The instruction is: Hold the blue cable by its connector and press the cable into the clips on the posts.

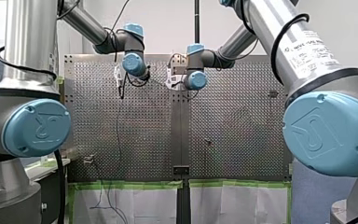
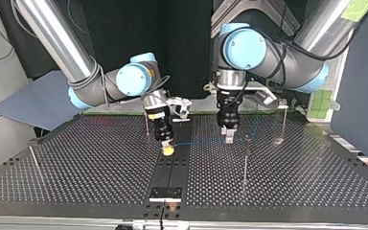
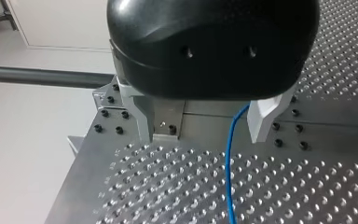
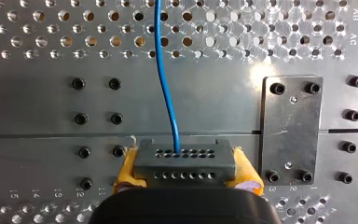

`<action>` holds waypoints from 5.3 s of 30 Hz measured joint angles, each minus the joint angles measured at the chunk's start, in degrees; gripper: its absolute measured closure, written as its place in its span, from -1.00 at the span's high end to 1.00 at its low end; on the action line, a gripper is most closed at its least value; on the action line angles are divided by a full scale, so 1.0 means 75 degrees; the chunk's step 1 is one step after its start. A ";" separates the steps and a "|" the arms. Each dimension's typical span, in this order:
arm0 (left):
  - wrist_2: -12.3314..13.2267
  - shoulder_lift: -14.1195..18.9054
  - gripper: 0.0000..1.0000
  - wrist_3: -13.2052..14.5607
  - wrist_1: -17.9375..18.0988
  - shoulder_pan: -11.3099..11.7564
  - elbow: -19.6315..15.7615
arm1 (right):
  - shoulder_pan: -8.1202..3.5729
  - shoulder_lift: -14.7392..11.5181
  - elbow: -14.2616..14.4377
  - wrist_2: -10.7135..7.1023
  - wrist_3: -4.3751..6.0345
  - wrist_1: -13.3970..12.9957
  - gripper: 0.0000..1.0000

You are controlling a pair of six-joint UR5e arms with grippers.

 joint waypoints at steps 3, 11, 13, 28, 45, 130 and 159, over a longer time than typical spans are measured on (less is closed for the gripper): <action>-0.0210 -0.0210 0.97 -0.0011 -0.0003 -0.0206 0.0210 | -0.0001 0.0002 -0.0003 0.0002 -0.0001 -0.0002 -1.00; -0.0808 -0.0635 0.97 -0.0011 0.0015 -0.0250 0.0746 | -0.0015 0.0006 -0.0005 0.0009 0.0003 -0.0026 -1.00; -0.0946 -0.0691 0.97 -0.0010 0.0001 -0.0210 0.0797 | -0.0021 0.0005 -0.0001 0.0009 0.0004 -0.0028 -1.00; -0.0806 -0.0951 0.97 0.0013 0.0208 0.0089 0.0831 | -0.0037 0.0006 -0.0009 0.0005 0.0003 -0.0031 -1.00; -0.0657 -0.0952 -0.04 0.0155 0.0422 0.0033 0.0831 | -0.0038 0.0006 -0.0009 -0.0002 0.0010 -0.0022 -1.00; -0.1512 -0.3023 -0.99 0.0436 0.2766 -0.1891 -0.0517 | -0.1017 -0.0832 0.4155 0.0494 0.0578 -0.1952 -1.00; -0.1392 -0.4597 -0.99 0.0220 0.3369 -0.2282 0.0018 | -0.1740 0.0180 0.4726 0.0472 0.0632 -0.2782 -1.00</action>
